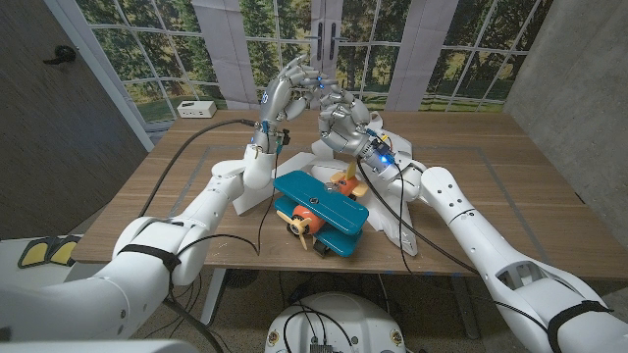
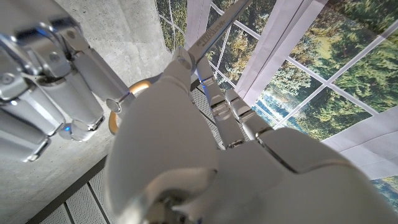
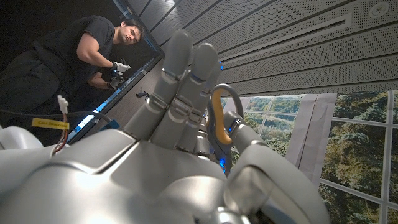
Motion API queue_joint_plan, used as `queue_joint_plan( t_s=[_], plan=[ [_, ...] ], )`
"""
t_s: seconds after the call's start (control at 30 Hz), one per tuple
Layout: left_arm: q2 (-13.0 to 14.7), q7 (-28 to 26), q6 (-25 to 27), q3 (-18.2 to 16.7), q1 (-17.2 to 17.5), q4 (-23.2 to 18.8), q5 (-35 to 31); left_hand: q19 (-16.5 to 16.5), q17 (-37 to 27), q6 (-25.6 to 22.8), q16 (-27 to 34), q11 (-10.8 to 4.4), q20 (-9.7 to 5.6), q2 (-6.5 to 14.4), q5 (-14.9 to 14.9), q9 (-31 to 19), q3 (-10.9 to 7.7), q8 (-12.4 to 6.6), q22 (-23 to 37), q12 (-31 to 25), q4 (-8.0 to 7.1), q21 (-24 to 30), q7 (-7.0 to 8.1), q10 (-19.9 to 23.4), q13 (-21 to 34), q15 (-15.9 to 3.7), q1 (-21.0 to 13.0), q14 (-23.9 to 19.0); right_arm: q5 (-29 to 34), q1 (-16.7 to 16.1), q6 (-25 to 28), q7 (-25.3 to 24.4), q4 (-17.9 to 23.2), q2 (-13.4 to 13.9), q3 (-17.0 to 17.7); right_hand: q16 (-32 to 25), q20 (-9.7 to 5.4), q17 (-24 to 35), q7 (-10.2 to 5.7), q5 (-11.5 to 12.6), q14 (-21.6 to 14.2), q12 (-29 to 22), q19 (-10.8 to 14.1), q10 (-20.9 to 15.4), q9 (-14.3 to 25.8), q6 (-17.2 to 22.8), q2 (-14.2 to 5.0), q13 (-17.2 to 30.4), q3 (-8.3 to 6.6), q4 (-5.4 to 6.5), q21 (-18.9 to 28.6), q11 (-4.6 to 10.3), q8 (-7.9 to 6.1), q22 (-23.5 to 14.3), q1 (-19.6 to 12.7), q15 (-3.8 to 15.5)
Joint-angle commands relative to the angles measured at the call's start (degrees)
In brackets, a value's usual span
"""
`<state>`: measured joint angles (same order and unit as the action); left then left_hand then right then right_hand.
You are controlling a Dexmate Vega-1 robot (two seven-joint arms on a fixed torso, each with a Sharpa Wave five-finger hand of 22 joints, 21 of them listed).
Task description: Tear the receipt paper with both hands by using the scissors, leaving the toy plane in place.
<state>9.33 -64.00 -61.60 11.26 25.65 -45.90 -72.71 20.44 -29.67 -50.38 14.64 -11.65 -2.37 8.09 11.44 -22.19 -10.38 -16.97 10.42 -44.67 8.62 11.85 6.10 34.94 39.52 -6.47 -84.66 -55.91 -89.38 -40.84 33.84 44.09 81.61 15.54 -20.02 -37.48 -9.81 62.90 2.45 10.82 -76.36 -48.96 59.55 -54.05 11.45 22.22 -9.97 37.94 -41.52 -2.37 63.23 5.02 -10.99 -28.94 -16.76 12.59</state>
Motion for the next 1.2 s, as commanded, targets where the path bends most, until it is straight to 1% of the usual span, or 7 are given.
queue_joint_plan(
  t_s=[0.03,0.27,0.53,0.63,0.77,0.97,1.2],
  plan=[
    [0.04,0.0,0.8,-0.71,0.46,-1.07,-2.44,-0.15,-0.11,-1.03,0.07,-0.06,-3.42,0.63,0.33,-0.26,-0.09,-0.23,-0.06,-0.42,-0.06,-0.08,-0.02,-0.29,-0.07,-7.37,-0.31,-2.01,-0.55,-0.5,0.48,-0.34,1.01,0.5,-0.09,0.05,-2.61,0.18,-0.06,0.29,-0.49,-0.34,-0.44,-0.69,0.08,0.84,0.04,-0.07,-0.41,0.16,0.63,-0.09,-0.05,0.27,-0.77,0.12],
    [0.23,0.0,1.63,-0.53,0.64,-1.52,-3.42,-0.09,-0.21,-1.27,0.11,-0.05,-3.48,0.59,0.32,-0.24,-0.09,-0.22,-0.07,-0.55,-0.02,-0.05,0.0,-0.12,-0.18,-7.37,-0.38,-2.08,0.1,-0.12,0.72,0.29,1.01,1.03,-0.67,0.96,-2.63,-0.76,0.05,0.36,0.12,-0.18,-0.69,-0.55,0.14,1.62,0.01,-0.4,-0.69,-0.33,0.76,0.13,-0.12,0.79,-1.44,0.25],
    [0.51,0.0,1.87,0.03,0.55,-1.65,-3.74,0.06,-0.28,-1.73,0.11,-0.03,-3.49,0.55,0.33,-0.23,-0.08,-0.28,-0.07,-0.71,0.02,0.02,0.11,0.17,-0.36,-7.37,-0.44,-2.15,1.07,0.14,0.05,0.07,1.27,1.7,-0.72,1.62,-2.67,-2.57,-0.51,0.84,-0.09,-0.2,-1.16,-0.65,0.19,2.04,0.05,-0.82,-1.83,-4.29,1.21,0.7,0.05,1.56,-5.57,0.27],
    [0.81,0.0,1.73,0.3,0.45,-1.78,-4.16,0.16,-0.29,-1.68,0.11,0.0,-3.87,0.52,0.33,-0.22,-0.06,-0.19,-0.08,-0.8,0.02,0.05,0.11,0.4,-0.48,-7.37,-0.45,-2.2,0.88,-0.01,0.01,-0.4,1.4,1.76,-0.61,1.77,-2.62,-3.27,-0.61,0.56,-0.54,-0.29,-1.11,-1.02,0.24,3.23,0.23,-1.01,-1.41,-4.79,1.48,0.9,-0.25,1.9,-6.3,0.21],
    [1.21,0.0,1.44,0.46,0.51,-2.27,-4.78,0.43,-0.46,-1.81,0.19,0.02,-4.75,0.35,0.26,-0.19,0.05,-0.1,-0.1,-0.89,0.0,0.13,0.16,0.69,-0.77,-7.36,-0.37,-2.3,0.19,-0.53,-0.47,-0.4,1.55,1.31,-0.18,1.29,-2.6,-3.15,-0.57,0.28,-1.29,-0.43,-0.91,-1.29,0.26,3.6,0.4,-1.09,-0.95,-5.2,1.89,1.13,-0.16,2.14,-6.95,0.24],
    [1.72,0.0,1.07,0.78,0.49,-2.59,-5.01,0.47,-0.78,-4.52,0.22,0.02,-4.77,0.2,0.08,-0.11,0.22,-0.89,-0.11,-0.84,-0.05,0.11,-0.18,0.76,-1.43,-7.37,-0.31,-2.21,-1.1,-1.26,-0.09,-1.15,1.95,1.06,0.18,1.11,-2.57,-3.42,0.3,0.04,-1.73,-0.54,-0.78,-1.45,0.22,2.87,0.59,-1.26,-0.18,-5.68,2.56,1.2,0.35,2.6,-7.99,0.22],
    [2.18,0.0,0.68,0.28,0.66,-3.41,-5.92,0.26,-0.97,-5.92,0.14,0.05,-4.72,0.29,-0.03,0.0,0.23,-1.22,-0.1,-0.82,-0.07,0.01,-0.6,0.33,-1.58,-7.36,-0.39,-2.02,-1.52,-1.51,0.27,-1.59,2.01,0.97,-0.05,0.81,-2.52,-3.05,0.6,-0.57,-2.01,-0.62,-0.32,-3.12,0.13,4.35,0.95,-2.43,1.63,-4.28,3.37,1.19,-0.02,3.27,-6.87,0.05]
  ],
)
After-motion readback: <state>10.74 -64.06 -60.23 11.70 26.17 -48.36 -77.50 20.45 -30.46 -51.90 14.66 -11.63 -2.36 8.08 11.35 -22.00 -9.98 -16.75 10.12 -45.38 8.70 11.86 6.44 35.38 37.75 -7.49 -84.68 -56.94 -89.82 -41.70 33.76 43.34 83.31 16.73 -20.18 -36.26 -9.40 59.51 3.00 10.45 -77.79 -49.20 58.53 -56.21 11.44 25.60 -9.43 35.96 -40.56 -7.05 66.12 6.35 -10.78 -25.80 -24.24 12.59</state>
